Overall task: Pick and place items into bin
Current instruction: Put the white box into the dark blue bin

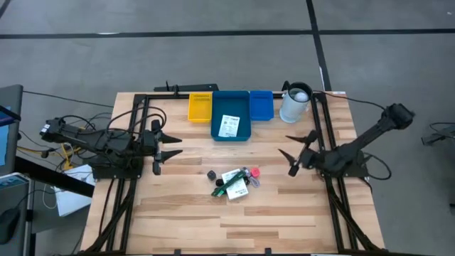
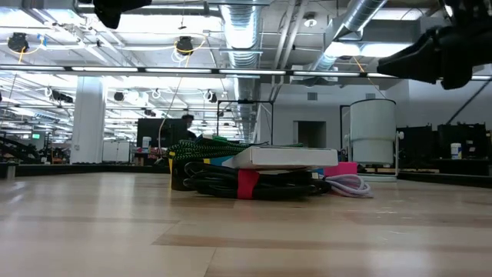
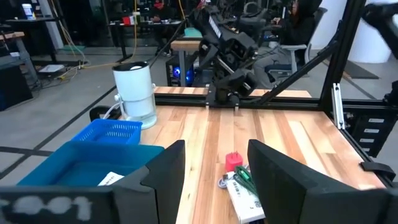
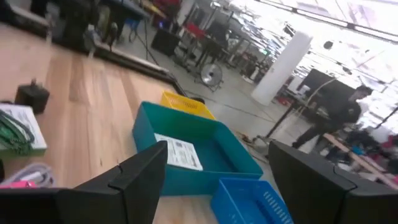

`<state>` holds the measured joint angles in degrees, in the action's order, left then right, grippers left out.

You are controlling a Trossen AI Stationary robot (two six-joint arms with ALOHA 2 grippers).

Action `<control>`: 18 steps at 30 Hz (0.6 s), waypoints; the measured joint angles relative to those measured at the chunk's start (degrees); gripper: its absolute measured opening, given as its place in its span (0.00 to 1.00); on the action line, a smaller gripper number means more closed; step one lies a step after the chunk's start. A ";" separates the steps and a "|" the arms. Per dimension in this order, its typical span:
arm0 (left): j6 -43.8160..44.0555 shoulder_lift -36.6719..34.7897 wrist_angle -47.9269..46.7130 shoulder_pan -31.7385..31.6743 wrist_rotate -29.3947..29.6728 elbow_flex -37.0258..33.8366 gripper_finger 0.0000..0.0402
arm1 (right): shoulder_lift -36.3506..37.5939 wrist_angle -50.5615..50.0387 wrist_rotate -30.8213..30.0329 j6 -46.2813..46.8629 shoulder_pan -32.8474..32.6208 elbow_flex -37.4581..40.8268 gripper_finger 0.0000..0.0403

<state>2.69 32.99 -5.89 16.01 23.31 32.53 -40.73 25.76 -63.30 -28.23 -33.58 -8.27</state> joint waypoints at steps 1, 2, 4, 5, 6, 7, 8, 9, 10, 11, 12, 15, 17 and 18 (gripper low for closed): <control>0.03 0.00 -0.09 0.00 0.00 0.00 0.41 | -2.39 0.00 -0.95 -0.60 -0.65 -1.05 0.68; 0.14 -0.01 -0.29 0.00 0.00 0.00 0.41 | -4.73 0.00 -1.86 -1.39 -1.38 -2.17 0.68; 0.67 0.00 -0.99 0.00 -0.02 0.00 0.41 | -9.14 -0.01 -4.37 -2.90 -2.74 -4.35 0.68; 0.97 0.00 -1.29 0.00 -0.03 0.00 0.41 | -11.28 0.00 -5.74 -3.76 -3.36 -5.43 0.68; 1.16 0.00 -1.44 0.00 -0.04 0.00 0.41 | -13.39 0.02 -7.12 -4.68 -3.98 -6.44 0.68; 1.37 0.00 -1.56 0.00 -0.07 0.00 0.41 | -15.34 0.00 -8.54 -5.15 -4.58 -7.30 0.68; 1.53 -0.02 -1.71 0.00 -0.26 0.00 0.41 | -17.20 -0.02 -9.83 -5.24 -5.10 -8.12 0.68; 1.56 0.00 -1.89 0.00 -0.58 0.00 0.41 | -18.96 0.02 -10.78 -5.21 -5.60 -8.87 0.68; 1.59 0.00 -2.12 0.00 -0.76 0.00 0.41 | -20.63 0.01 -11.67 -4.92 -6.04 -9.63 0.68; 1.60 0.00 -2.21 0.00 -1.02 0.00 0.41 | -22.29 0.02 -12.51 -4.50 -6.40 -10.37 0.68; 1.60 0.00 -2.30 0.00 -1.03 0.00 0.41 | -23.94 0.02 -13.14 -3.74 -6.85 -11.09 0.68; 1.62 0.00 -2.51 0.00 -1.03 0.00 0.41 | -28.61 0.02 -13.58 -2.77 -8.02 -13.10 0.68; 2.10 0.00 -2.49 0.00 -1.05 0.02 0.41 | -31.75 0.04 -13.56 -2.77 -8.79 -14.64 0.68; 2.46 -0.02 -2.49 0.00 -1.05 0.02 0.41 | -33.48 0.04 -13.54 -2.80 -9.13 -15.39 0.68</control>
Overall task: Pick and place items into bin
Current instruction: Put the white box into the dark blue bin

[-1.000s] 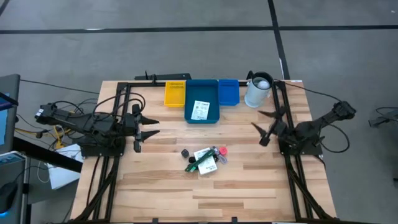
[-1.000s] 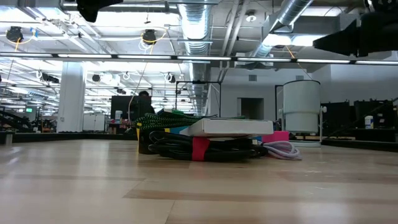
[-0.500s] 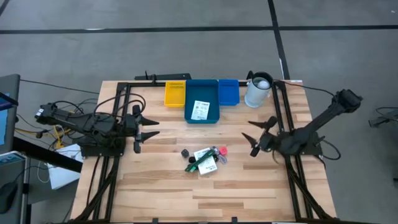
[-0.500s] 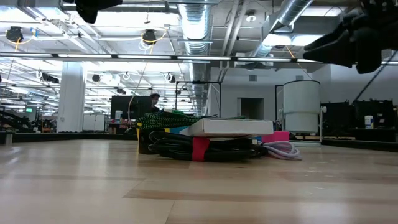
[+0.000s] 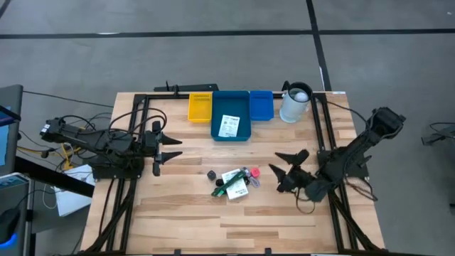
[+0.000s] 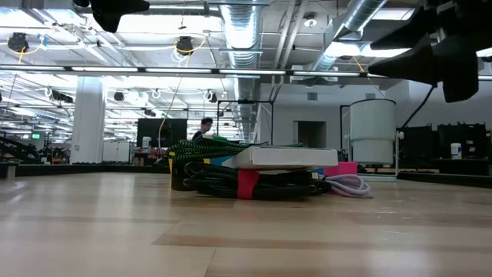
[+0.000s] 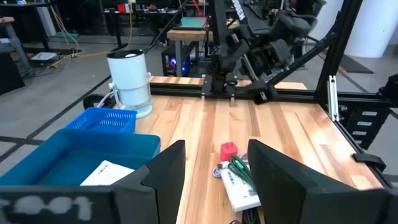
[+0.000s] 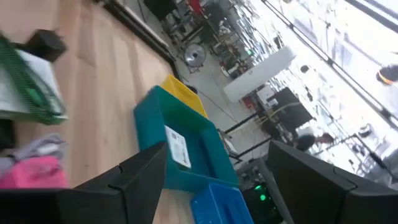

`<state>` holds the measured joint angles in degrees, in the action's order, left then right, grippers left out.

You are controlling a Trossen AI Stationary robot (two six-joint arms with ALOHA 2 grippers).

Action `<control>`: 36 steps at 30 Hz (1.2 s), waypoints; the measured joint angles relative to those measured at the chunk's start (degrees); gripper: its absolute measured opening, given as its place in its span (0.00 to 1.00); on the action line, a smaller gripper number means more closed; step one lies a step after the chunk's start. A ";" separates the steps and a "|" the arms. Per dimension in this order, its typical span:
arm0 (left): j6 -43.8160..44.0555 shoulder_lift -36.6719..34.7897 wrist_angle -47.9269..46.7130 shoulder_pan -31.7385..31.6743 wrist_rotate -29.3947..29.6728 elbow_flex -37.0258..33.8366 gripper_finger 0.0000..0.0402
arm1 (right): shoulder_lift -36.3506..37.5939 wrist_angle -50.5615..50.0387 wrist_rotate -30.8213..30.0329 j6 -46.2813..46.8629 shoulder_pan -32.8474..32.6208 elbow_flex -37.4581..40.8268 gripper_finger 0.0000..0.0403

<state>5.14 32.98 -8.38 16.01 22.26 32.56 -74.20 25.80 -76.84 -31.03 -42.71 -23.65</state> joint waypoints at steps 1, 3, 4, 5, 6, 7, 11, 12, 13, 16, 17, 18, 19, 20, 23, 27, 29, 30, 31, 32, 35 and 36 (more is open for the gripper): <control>0.20 0.02 0.00 0.00 -0.02 0.00 0.41 | -1.62 -0.02 -0.02 0.00 -0.30 -0.64 0.68; 0.22 0.02 0.00 0.00 -0.02 0.00 0.41 | -4.93 -0.02 0.00 -0.02 -0.84 -2.08 0.68; 0.22 0.02 0.00 0.00 -0.02 0.00 0.41 | -6.67 0.00 -0.01 -0.08 -1.16 -2.79 0.68; 0.23 0.02 0.00 0.00 -0.04 0.00 0.41 | -8.41 -0.01 0.00 -0.53 -1.49 -3.52 0.68; 0.24 0.02 0.00 0.00 -0.04 0.00 0.41 | -10.08 -0.02 0.00 -0.78 -1.87 -4.15 0.68; 0.24 0.02 0.00 0.00 -0.04 0.00 0.41 | -11.74 -0.02 -0.01 -0.79 -2.19 -4.78 0.68; 1.06 0.02 -0.02 0.00 -0.04 0.00 0.41 | -17.72 -0.06 -0.04 -0.96 -3.51 -7.11 0.68; 1.49 0.02 -0.07 0.00 -0.04 0.00 0.41 | -19.12 -0.06 -0.04 -0.96 -3.79 -7.73 0.68; 1.74 0.02 -0.17 0.00 -0.04 0.00 0.41 | -20.46 -0.05 -0.04 -0.93 -4.03 -8.40 0.68; 2.60 0.02 -1.03 0.00 -0.05 0.00 0.41 | -24.09 -0.02 -0.06 -0.93 -4.55 -10.72 0.68; 2.88 0.02 -1.54 0.00 -0.07 0.00 0.41 | -25.19 -0.05 0.01 -0.94 -4.71 -11.59 0.68; 3.10 0.02 -1.98 0.00 -0.07 0.00 0.41 | -26.23 -0.06 0.02 -0.94 -4.98 -12.56 0.68; 3.25 0.04 -2.35 0.00 -0.07 0.00 0.41 | -27.22 -0.04 0.02 -0.94 -5.21 -13.65 0.68; 3.54 0.04 -2.70 0.00 -0.08 0.00 0.41 | -28.19 0.00 0.00 -0.94 -5.35 -14.72 0.68; 4.57 0.04 -3.56 0.02 -0.07 0.00 0.41 | -30.23 -0.05 0.00 -0.94 -6.06 -17.10 0.68; 5.21 0.04 -3.76 0.02 -0.07 0.00 0.41 | -32.09 -0.06 0.00 0.23 -6.73 -18.86 0.68; 5.21 0.04 -3.76 0.02 -0.07 0.00 0.41 | -32.78 -0.02 0.02 2.08 -7.05 -19.42 0.68; 5.21 0.04 -3.76 0.02 -0.07 0.00 0.41 | -33.02 -0.05 0.04 3.19 -7.20 -19.50 0.68; 5.21 0.04 -3.76 0.02 -0.07 0.00 0.41 | -33.06 -0.25 0.16 4.16 -7.34 -19.50 0.68; 5.21 0.04 -3.76 0.02 -0.07 0.00 0.41 | -33.06 -0.28 0.33 5.08 -7.53 -19.56 0.68; 5.23 0.03 -3.77 0.02 -0.07 0.00 0.41 | -33.06 -1.67 1.58 6.75 -7.69 -19.61 0.68; 5.23 0.04 -3.76 0.02 -0.07 0.00 0.41 | -33.06 -2.85 2.26 7.67 -7.72 -19.61 0.68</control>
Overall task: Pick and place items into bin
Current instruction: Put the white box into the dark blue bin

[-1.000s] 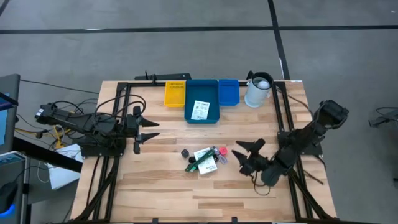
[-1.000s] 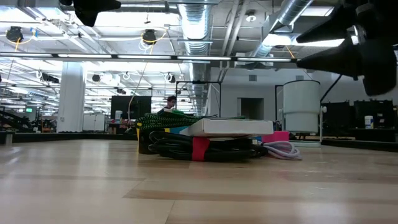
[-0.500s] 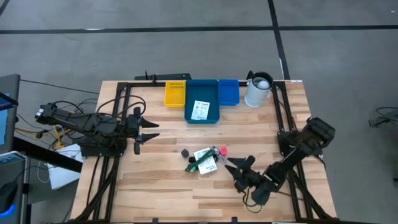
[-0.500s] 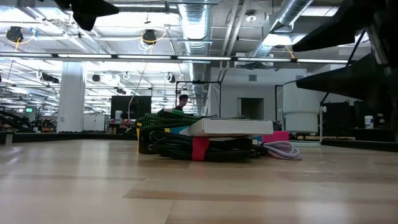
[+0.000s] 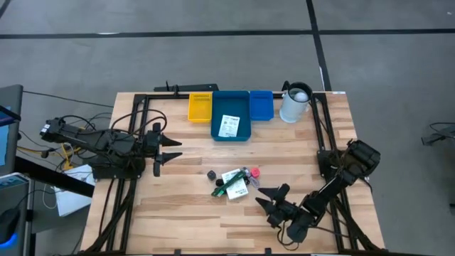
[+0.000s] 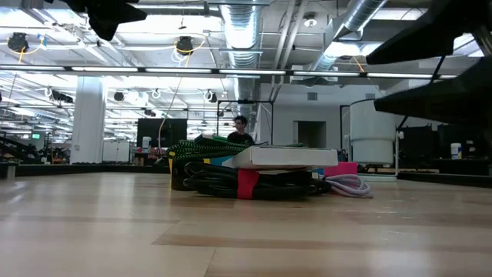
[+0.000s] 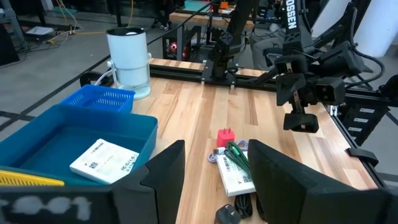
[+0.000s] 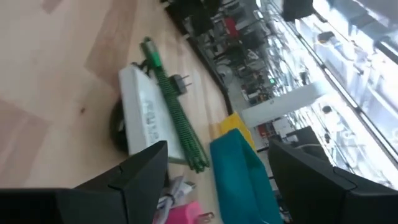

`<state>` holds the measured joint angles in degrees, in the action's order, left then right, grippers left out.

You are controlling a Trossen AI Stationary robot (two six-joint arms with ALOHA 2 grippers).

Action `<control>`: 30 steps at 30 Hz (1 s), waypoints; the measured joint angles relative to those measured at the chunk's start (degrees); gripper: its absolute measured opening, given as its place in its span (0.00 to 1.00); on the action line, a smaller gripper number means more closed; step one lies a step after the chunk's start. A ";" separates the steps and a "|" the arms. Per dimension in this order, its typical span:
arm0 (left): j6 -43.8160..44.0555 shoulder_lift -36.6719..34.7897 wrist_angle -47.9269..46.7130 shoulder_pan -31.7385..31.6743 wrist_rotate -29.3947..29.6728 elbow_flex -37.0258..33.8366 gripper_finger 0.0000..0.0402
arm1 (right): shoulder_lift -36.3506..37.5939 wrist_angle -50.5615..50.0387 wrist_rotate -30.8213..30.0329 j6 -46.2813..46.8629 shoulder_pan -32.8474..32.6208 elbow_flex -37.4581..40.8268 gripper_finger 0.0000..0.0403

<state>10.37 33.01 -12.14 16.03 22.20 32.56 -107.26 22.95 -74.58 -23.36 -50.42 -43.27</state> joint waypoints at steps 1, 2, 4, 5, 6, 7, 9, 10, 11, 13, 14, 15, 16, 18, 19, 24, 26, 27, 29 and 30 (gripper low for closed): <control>0.00 0.00 0.00 0.00 0.00 0.00 0.41 | 0.01 -1.53 0.96 1.66 0.02 -0.01 0.68; 0.00 0.00 -0.02 0.00 0.00 0.00 0.41 | 0.02 -3.63 2.35 4.08 0.04 -0.02 0.68; 0.07 -0.02 0.00 0.00 0.02 0.00 0.41 | 0.02 -7.89 6.00 9.39 0.30 0.00 0.68; 0.33 0.00 0.00 0.00 0.02 0.00 0.41 | 0.02 -9.39 7.62 11.54 0.34 0.00 0.68; 0.49 0.00 -0.02 0.00 0.00 0.00 0.41 | 0.01 -10.26 8.90 13.08 0.36 0.00 0.68; 0.84 0.00 0.00 0.00 0.02 0.00 0.41 | 0.02 -10.50 9.69 13.83 0.38 0.00 0.68; 1.35 0.00 -0.02 0.00 0.02 0.00 0.41 | 0.01 -10.60 10.79 14.34 0.38 -0.17 0.68; 1.45 0.00 -0.01 0.00 0.02 0.00 0.41 | 0.02 -11.17 11.70 14.32 0.46 -0.49 0.68; 1.46 0.00 -0.02 0.00 0.02 0.00 0.41 | 0.02 -11.88 13.05 14.03 0.69 -0.92 0.68; 1.46 0.00 -0.02 0.00 0.02 0.00 0.41 | 0.02 -14.47 16.57 13.96 1.43 -1.89 0.68; 1.46 0.00 -0.02 0.00 0.02 0.00 0.41 | 0.02 -16.03 18.13 13.92 1.89 -2.34 0.68; 1.46 0.00 -0.02 0.00 0.02 0.00 0.41 | 0.02 -17.25 19.24 13.89 2.36 -2.82 0.68; 1.46 0.00 -0.02 0.00 0.02 0.00 0.41 | 0.02 -18.34 20.09 13.88 2.82 -3.33 0.68; 1.46 -0.01 -0.03 0.00 0.02 0.00 0.41 | 0.02 -19.82 20.78 13.42 3.67 -4.00 0.68; 1.47 0.00 -0.02 0.00 0.02 0.00 0.41 | 0.02 -20.09 20.80 12.61 4.02 -4.14 0.68; 1.47 0.00 -0.09 0.00 0.02 0.00 0.41 | 0.02 -20.03 21.93 7.97 4.86 -4.55 0.68; 1.47 -0.01 -0.09 0.00 0.02 0.00 0.41 | 0.02 -19.98 22.92 7.87 5.45 -4.55 0.68; 1.47 0.00 -0.16 0.00 0.02 0.00 0.41 | 0.02 -19.99 23.61 7.83 5.83 -4.55 0.68; 1.47 0.00 -0.40 0.00 0.02 0.00 0.41 | 0.02 -19.97 23.96 7.31 6.40 -4.55 0.68; 1.48 -0.02 -0.53 0.00 0.02 0.00 0.41 | 0.02 -19.97 23.95 6.57 6.70 -4.55 0.68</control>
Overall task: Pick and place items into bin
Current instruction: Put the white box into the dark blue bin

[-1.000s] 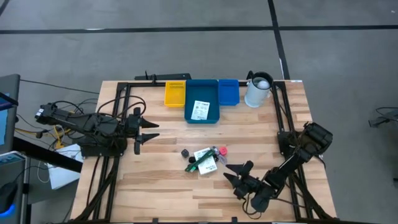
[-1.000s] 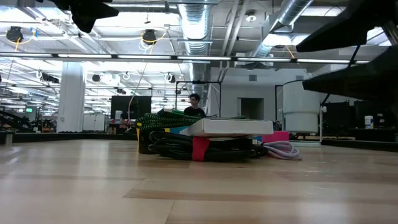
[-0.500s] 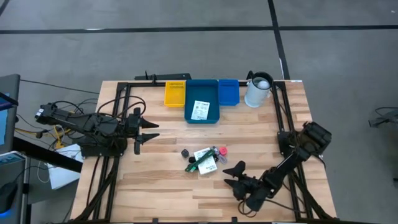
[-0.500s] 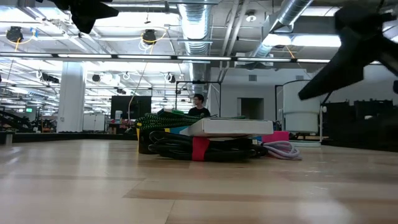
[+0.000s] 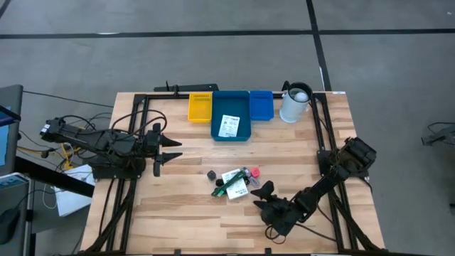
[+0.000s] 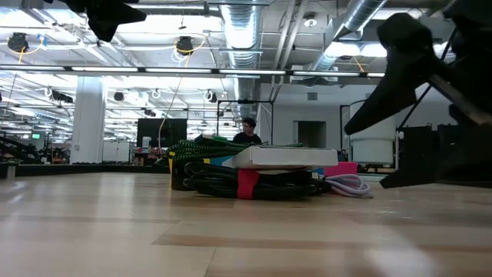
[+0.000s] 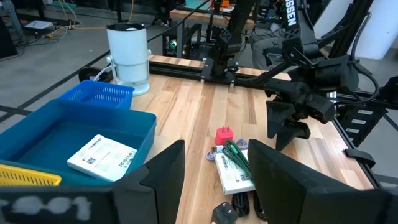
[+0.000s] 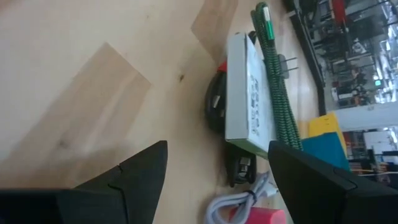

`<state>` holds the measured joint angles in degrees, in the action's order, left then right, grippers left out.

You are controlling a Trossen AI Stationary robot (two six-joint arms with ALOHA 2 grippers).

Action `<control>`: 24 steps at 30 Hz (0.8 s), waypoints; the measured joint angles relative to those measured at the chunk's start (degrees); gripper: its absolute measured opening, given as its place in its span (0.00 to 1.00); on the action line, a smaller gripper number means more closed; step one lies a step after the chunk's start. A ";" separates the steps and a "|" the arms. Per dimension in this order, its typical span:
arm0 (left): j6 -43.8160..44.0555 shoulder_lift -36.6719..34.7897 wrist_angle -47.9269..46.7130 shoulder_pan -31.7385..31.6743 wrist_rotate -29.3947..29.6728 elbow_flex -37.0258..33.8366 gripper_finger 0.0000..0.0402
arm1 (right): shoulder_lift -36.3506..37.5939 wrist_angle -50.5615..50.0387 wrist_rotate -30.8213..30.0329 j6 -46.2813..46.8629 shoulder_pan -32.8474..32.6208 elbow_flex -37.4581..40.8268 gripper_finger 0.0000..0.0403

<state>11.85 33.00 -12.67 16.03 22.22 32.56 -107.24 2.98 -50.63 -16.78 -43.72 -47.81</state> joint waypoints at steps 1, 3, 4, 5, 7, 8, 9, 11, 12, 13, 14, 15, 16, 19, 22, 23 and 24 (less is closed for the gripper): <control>-0.01 0.01 -0.09 0.00 0.00 0.00 0.41 | 0.00 0.02 0.00 -0.58 0.30 0.00 0.68; 0.00 0.01 -0.10 0.00 0.00 0.00 0.41 | 0.00 0.08 -0.20 -1.28 0.93 0.00 0.68; 0.00 0.00 -0.10 0.00 0.00 0.00 0.41 | 0.00 0.15 -0.18 -1.27 1.22 0.01 0.68; -0.02 0.02 -0.10 0.00 0.00 0.00 0.41 | 0.00 0.22 -0.18 -1.26 1.48 0.02 0.68; 0.00 0.00 -0.14 0.00 0.00 0.00 0.41 | 0.00 0.24 -0.20 -1.29 1.89 0.03 0.68; -0.02 0.01 -0.29 0.00 0.00 0.00 0.41 | 0.00 0.24 -0.20 -1.32 2.04 0.04 0.68; -0.01 0.02 -0.46 0.00 0.00 0.00 0.41 | 0.00 0.24 -0.27 -1.30 2.23 0.04 0.68; -0.01 0.02 -0.50 0.00 0.00 0.00 0.41 | 0.00 0.38 -0.29 -1.30 2.54 0.04 0.68; -0.02 0.00 -0.50 0.00 0.00 0.00 0.41 | 0.00 0.49 -0.34 -1.34 2.60 0.04 0.68; -0.02 0.00 -0.50 0.00 0.00 0.00 0.41 | 0.00 0.56 -0.40 -1.48 2.62 0.04 0.68; -0.02 0.00 -0.50 0.00 0.00 0.00 0.41 | 0.00 0.68 -0.44 -1.72 2.64 0.04 0.68; -0.02 0.00 -0.50 0.00 0.00 0.00 0.41 | 0.00 0.74 -0.44 -1.76 2.62 0.04 0.68; 0.00 0.02 -0.50 0.00 0.00 0.00 0.41 | 0.00 0.83 -0.44 -1.74 2.62 0.04 0.68; -0.02 0.01 -0.50 0.00 0.00 0.00 0.41 | 0.00 0.85 -0.44 -1.82 2.62 0.07 0.68; -0.02 0.00 -0.50 0.00 0.00 0.00 0.41 | 0.00 0.84 -0.42 -1.86 2.62 0.07 0.68; -0.02 0.01 -0.50 0.00 0.00 0.00 0.41 | 0.00 0.84 -0.43 -1.87 2.62 0.07 0.68; -0.02 0.01 -0.50 0.00 0.00 0.00 0.41 | 0.00 0.84 -0.44 -1.87 2.62 0.07 0.68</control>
<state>11.84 33.00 -13.17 16.03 22.22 32.56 -107.24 3.82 -51.07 -18.65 -41.10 -47.75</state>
